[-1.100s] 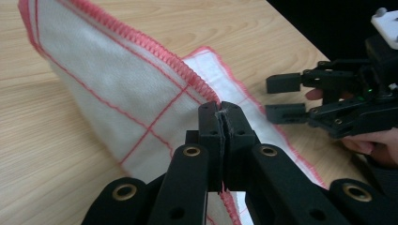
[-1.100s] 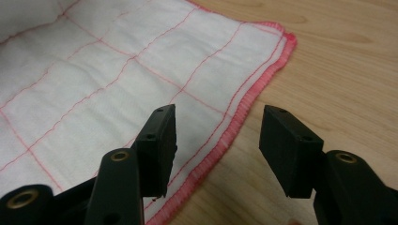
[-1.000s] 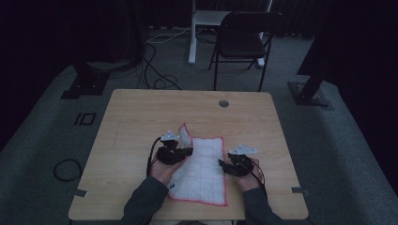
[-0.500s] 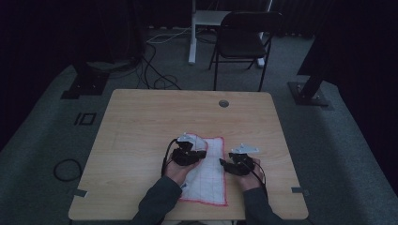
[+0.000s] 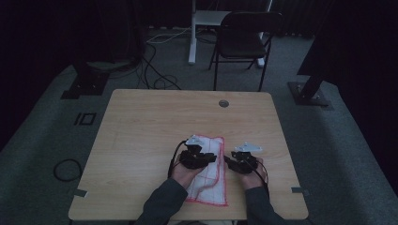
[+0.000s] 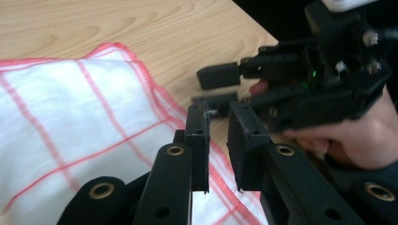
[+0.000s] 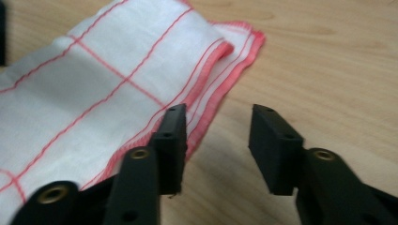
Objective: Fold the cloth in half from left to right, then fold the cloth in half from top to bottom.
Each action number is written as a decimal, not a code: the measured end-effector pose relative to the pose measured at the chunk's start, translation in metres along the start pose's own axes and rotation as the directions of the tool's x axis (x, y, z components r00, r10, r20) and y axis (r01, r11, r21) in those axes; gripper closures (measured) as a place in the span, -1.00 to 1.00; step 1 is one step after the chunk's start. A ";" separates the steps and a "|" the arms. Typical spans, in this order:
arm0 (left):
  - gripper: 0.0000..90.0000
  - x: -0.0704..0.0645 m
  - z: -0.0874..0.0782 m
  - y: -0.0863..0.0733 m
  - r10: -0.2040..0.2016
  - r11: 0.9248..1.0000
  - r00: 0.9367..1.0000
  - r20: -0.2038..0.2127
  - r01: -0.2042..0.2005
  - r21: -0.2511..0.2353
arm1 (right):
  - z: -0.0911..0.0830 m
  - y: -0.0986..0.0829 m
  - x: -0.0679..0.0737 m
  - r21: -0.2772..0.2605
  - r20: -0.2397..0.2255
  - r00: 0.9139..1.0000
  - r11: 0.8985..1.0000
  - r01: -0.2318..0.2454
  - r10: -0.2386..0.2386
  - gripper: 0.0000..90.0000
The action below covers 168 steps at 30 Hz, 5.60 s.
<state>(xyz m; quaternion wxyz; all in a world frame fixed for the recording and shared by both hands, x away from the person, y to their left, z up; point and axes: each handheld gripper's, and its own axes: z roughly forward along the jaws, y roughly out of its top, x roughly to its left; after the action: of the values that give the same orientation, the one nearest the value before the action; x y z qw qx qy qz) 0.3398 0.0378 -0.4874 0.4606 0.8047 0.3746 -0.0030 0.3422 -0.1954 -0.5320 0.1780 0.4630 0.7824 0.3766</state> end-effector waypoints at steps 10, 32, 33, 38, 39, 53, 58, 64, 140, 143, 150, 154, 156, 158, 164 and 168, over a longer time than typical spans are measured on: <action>0.68 0.008 -0.032 -0.040 0.031 0.999 0.996 -0.089 -0.029 0.027 | 0.009 0.022 -0.002 -0.021 -0.018 1.000 1.000 -0.014 0.014 0.41; 0.69 0.017 -0.041 -0.077 0.018 0.997 0.992 -0.124 -0.008 0.075 | 0.042 0.062 -0.013 0.018 -0.047 0.998 0.999 -0.044 0.045 0.93; 0.69 0.016 -0.039 -0.077 0.023 0.997 0.992 -0.121 -0.013 0.081 | 0.041 0.063 -0.013 0.013 -0.042 0.998 0.999 -0.042 0.043 0.92; 0.68 0.009 -0.032 -0.080 0.055 0.993 0.992 -0.116 -0.042 0.108 | 0.041 0.070 -0.016 0.002 0.050 0.999 1.000 -0.010 0.010 0.64; 0.68 0.008 -0.030 -0.081 0.053 0.993 0.992 -0.115 -0.040 0.112 | 0.041 0.070 -0.017 0.014 0.048 0.999 1.000 -0.015 0.015 0.64; 0.75 0.004 -0.027 -0.085 0.082 0.989 0.987 -0.136 -0.064 0.132 | 0.064 0.063 -0.025 0.095 -0.032 0.991 0.987 -0.128 0.132 0.52; 0.86 0.002 -0.028 -0.087 0.089 0.988 0.987 -0.133 -0.071 0.138 | 0.064 0.064 -0.021 0.082 -0.012 0.995 0.992 -0.096 0.097 0.95; 0.89 0.000 -0.028 -0.088 0.099 0.986 0.984 -0.145 -0.077 0.147 | 0.053 0.071 -0.020 0.053 0.096 0.995 0.998 -0.031 0.026 0.72; 0.79 0.096 0.036 0.005 -0.067 0.996 0.941 -0.333 0.083 0.034 | 0.073 0.061 -0.015 0.105 0.026 0.999 0.994 -0.025 0.023 0.66; 0.92 0.099 0.035 0.005 -0.089 0.994 0.948 -0.304 0.103 0.031 | 0.074 0.062 -0.016 0.118 -0.006 1.000 0.993 -0.021 0.022 0.83; 0.94 0.104 0.034 0.006 -0.095 0.994 0.949 -0.299 0.108 0.028 | 0.076 0.064 -0.018 0.110 -0.025 0.999 0.993 -0.040 0.043 0.89; 0.95 0.106 0.032 0.009 -0.091 0.994 0.948 -0.306 0.105 0.028 | 0.077 0.065 -0.018 0.099 -0.030 0.999 0.994 -0.039 0.042 0.90; 0.95 0.106 0.030 0.011 -0.084 0.995 0.945 -0.316 0.096 0.024 | 0.077 0.066 -0.017 0.086 -0.031 0.999 0.996 -0.035 0.038 0.90; 0.95 0.108 0.026 0.014 -0.080 0.996 0.943 -0.322 0.090 0.017 | 0.076 0.070 -0.017 0.071 -0.038 0.998 0.997 -0.042 0.044 0.90; 0.95 0.114 0.013 0.024 -0.074 0.997 0.944 -0.321 0.071 -0.022 | 0.074 0.086 -0.015 0.033 -0.053 0.997 0.998 -0.061 0.062 0.91; 0.95 0.118 0.005 0.033 -0.072 0.997 0.939 -0.336 0.061 -0.042 | 0.072 0.096 -0.012 0.008 -0.051 0.996 0.998 -0.068 0.068 0.91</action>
<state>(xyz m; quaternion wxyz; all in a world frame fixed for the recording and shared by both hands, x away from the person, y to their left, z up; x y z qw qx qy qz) 0.4463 0.0952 -0.5078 0.4017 0.7730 0.4749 0.1251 0.4500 -0.1472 -0.5078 0.1434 0.4802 0.7715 0.3919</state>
